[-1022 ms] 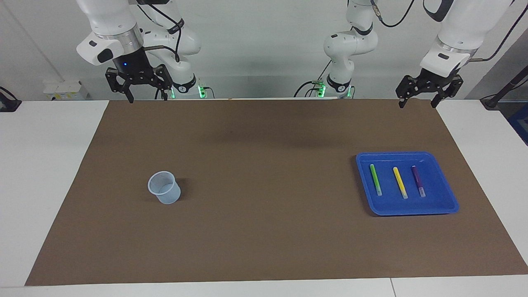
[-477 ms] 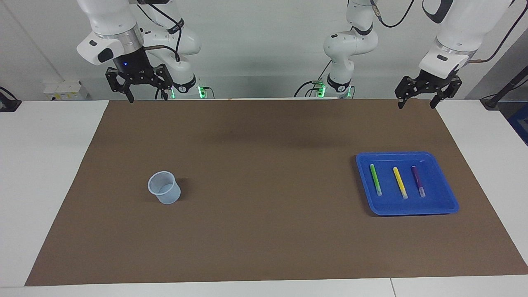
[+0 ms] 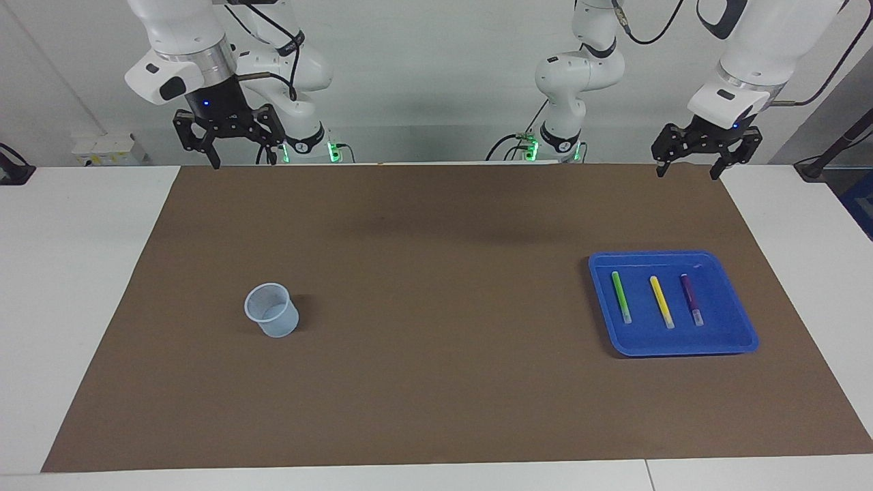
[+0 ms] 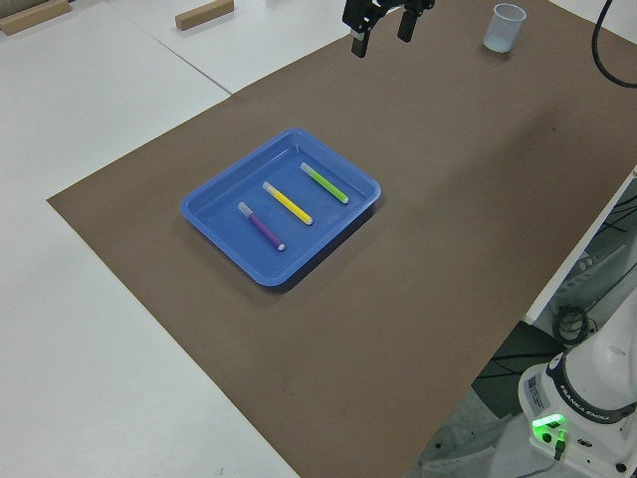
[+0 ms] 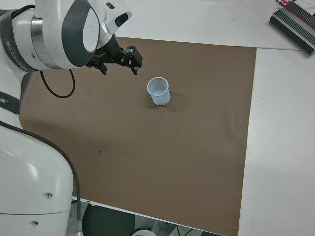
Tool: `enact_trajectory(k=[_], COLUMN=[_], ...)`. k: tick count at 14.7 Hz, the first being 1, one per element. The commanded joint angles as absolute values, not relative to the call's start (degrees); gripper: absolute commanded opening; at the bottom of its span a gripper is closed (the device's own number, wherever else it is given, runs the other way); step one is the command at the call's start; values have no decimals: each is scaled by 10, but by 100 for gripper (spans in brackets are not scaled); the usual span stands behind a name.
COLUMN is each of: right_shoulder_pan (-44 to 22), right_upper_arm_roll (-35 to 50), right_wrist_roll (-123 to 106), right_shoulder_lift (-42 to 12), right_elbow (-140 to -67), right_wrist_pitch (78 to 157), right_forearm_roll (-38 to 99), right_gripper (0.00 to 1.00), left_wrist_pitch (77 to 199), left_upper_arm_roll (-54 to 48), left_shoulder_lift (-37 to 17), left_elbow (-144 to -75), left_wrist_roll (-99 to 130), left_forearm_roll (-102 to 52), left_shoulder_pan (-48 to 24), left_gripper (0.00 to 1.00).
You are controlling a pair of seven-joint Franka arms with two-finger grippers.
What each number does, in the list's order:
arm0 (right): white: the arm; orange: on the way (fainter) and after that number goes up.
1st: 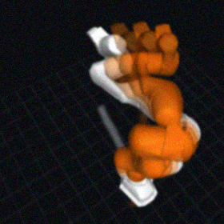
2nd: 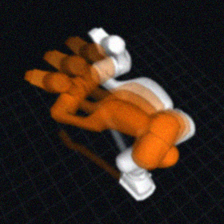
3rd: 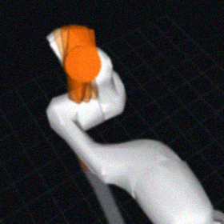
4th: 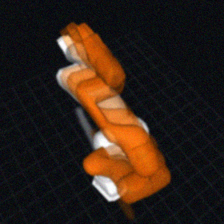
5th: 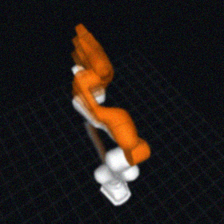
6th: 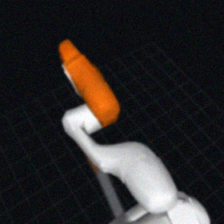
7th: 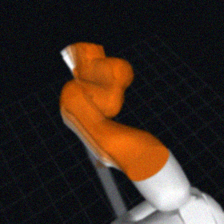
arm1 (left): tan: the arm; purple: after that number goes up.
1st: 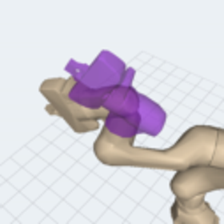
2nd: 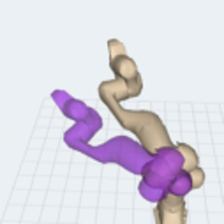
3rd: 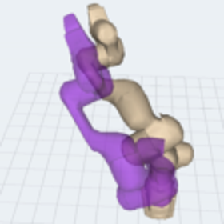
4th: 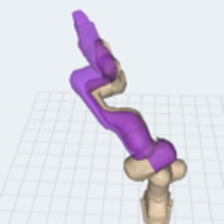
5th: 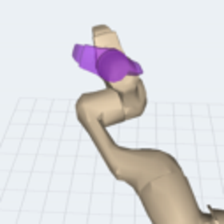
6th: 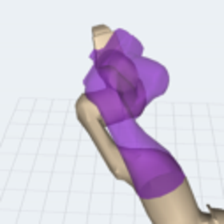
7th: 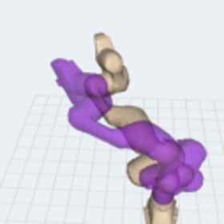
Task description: Transfer and insert pens with both arms
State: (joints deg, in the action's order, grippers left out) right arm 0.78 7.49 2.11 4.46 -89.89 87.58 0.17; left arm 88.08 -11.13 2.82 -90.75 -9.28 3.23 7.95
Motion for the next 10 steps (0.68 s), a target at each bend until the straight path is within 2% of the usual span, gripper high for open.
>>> enact_trajectory(k=[1, 4, 8, 10], right_shoulder_pan=[4, 4, 4, 4], right_upper_arm_roll=[74, 74, 74, 74], right_wrist_roll=[10, 9, 10, 10], right_shoulder_lift=[52, 53, 53, 53], right_elbow=[-896, -899, -899, -900], right_wrist_pitch=[870, 869, 870, 872], right_forearm_roll=[-1, -1, -1, 0], right_gripper=[100, 100, 100, 100], left_wrist_pitch=[909, 971, 1019, 1037], left_upper_arm_roll=[-108, -101, -99, -98], left_shoulder_lift=[51, 89, 107, 105], left_elbow=[-948, -1030, -1081, -1085], left_wrist_roll=[-100, -98, -100, -105], left_forearm_roll=[24, 19, 0, 0], left_shoulder_pan=[81, 89, 132, 137], left_gripper=[98, 100, 99, 99])
